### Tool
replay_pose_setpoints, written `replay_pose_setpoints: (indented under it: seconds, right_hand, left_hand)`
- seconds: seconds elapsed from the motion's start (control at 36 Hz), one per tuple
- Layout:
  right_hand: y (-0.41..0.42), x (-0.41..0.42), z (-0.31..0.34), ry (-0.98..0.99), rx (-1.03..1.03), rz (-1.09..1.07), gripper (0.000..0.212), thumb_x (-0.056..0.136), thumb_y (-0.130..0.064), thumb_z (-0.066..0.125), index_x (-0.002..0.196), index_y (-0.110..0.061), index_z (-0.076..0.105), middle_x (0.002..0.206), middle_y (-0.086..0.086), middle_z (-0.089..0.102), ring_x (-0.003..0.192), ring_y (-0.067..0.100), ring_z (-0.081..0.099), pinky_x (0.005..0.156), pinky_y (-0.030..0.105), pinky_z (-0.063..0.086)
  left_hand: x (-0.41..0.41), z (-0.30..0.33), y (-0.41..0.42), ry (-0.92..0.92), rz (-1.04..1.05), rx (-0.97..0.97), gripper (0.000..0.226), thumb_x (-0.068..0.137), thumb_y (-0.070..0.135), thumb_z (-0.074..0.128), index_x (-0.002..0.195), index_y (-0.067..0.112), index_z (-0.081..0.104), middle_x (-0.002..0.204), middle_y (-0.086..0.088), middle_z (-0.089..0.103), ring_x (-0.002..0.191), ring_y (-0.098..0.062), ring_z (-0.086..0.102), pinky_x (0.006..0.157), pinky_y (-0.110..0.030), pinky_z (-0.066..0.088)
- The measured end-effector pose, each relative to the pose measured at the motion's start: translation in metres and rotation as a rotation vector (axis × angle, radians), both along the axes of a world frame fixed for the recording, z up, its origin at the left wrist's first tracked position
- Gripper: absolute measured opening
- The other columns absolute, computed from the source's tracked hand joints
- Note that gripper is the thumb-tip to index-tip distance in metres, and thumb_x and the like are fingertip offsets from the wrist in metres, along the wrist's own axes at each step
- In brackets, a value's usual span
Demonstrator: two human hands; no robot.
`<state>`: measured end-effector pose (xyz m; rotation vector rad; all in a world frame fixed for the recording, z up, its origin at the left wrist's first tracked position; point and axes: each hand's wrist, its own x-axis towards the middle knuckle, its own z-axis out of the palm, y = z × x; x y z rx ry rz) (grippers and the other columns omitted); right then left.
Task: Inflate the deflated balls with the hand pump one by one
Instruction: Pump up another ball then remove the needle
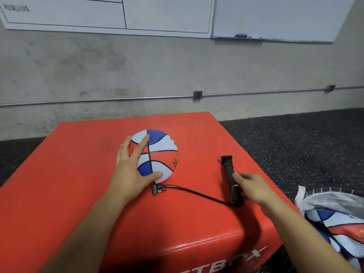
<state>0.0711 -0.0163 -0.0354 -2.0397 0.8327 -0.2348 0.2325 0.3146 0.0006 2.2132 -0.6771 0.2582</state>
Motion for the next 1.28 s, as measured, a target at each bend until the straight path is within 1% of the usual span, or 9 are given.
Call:
replay_pose_setpoints:
  seconds: [0.17,0.28,0.39,0.5,0.61,0.86,1.0,1.11,1.28]
  right_hand:
    - [0.017,-0.01,0.031,0.017,-0.311,0.057,0.039,0.104,-0.045,0.058,0.133,-0.021,0.068,0.128,0.002,0.073,0.12,0.025,0.067,0.102,0.036,0.05]
    - [0.043,-0.011,0.043,-0.225,-0.683,0.189,0.044,0.099,-0.04,0.067,0.139,-0.023,0.063,0.132,-0.001,0.067,0.124,0.022,0.063,0.105,0.036,0.047]
    - [0.073,-0.005,0.047,-0.372,-0.662,0.456,0.051,0.1,-0.051,0.058,0.147,-0.034,0.054,0.144,-0.009,0.056,0.134,0.01,0.053,0.115,0.037,0.042]
    - [0.106,-0.001,0.052,-0.435,-0.556,0.654,0.059,0.099,-0.054,0.062,0.154,-0.042,0.046,0.162,-0.018,0.037,0.149,-0.001,0.034,0.123,0.025,0.027]
    - [0.124,0.011,0.051,-0.478,-0.497,0.666,0.058,0.1,-0.048,0.065,0.154,-0.04,0.047,0.163,-0.022,0.033,0.149,-0.004,0.032,0.122,0.023,0.028]
    - [0.137,0.031,0.042,-0.414,-0.388,0.595,0.062,0.101,-0.058,0.042,0.16,-0.039,0.037,0.169,-0.016,0.026,0.154,-0.007,0.018,0.128,0.034,0.022]
    - [0.143,0.029,0.046,-0.471,-0.309,0.579,0.058,0.098,-0.057,0.057,0.153,-0.04,0.049,0.165,-0.02,0.033,0.149,-0.01,0.027,0.126,0.028,0.027]
    - [0.149,0.024,0.045,-0.583,-0.336,0.578,0.055,0.085,-0.051,0.082,0.136,-0.034,0.067,0.152,-0.018,0.049,0.142,-0.001,0.046,0.117,0.019,0.034]
    - [0.159,0.03,0.034,-0.705,-0.41,0.433,0.043,0.085,-0.017,0.085,0.126,-0.021,0.072,0.128,-0.013,0.066,0.113,0.003,0.065,0.1,0.033,0.054]
  left_hand:
    - [0.001,-0.002,0.002,-0.095,0.02,-0.026,0.108,0.067,0.046,0.095,0.157,0.052,0.035,0.168,-0.001,0.02,0.153,-0.027,0.023,0.122,-0.043,0.029]
    - [-0.003,0.0,0.002,-0.116,0.059,-0.042,0.099,0.07,0.051,0.091,0.155,0.051,0.04,0.163,0.002,0.031,0.147,-0.026,0.033,0.116,-0.042,0.037]
    - [-0.008,0.008,0.003,-0.096,0.061,-0.088,0.09,0.07,0.072,0.076,0.152,0.048,0.045,0.149,0.006,0.047,0.133,-0.021,0.046,0.112,-0.031,0.034]
    - [-0.021,0.026,0.007,0.025,-0.014,-0.2,0.09,0.066,0.079,0.065,0.148,0.049,0.049,0.144,0.019,0.052,0.135,-0.005,0.048,0.119,-0.033,0.036]
    - [-0.023,0.02,0.023,0.221,-0.061,-0.221,0.091,0.064,0.091,0.065,0.147,0.061,0.041,0.148,0.019,0.051,0.135,-0.009,0.052,0.117,-0.043,0.044]
    - [-0.035,0.0,0.056,-0.097,-0.268,0.14,0.111,0.067,0.08,0.076,0.157,0.063,0.015,0.174,0.014,-0.004,0.16,-0.009,0.006,0.126,-0.033,0.018]
    - [-0.033,-0.007,0.053,-0.207,-0.244,0.186,0.114,0.069,0.074,0.08,0.158,0.063,0.009,0.173,0.015,-0.016,0.162,-0.019,-0.009,0.126,-0.041,0.01]
    - [-0.031,-0.01,0.043,-0.249,-0.281,0.151,0.094,0.081,0.073,0.067,0.159,0.06,0.016,0.173,0.018,-0.01,0.162,-0.02,-0.009,0.124,-0.042,0.013]
    - [-0.025,-0.014,0.024,-0.223,-0.249,0.045,0.082,0.085,0.065,0.063,0.155,0.065,0.021,0.174,0.019,-0.004,0.162,-0.02,-0.008,0.126,-0.04,0.01]
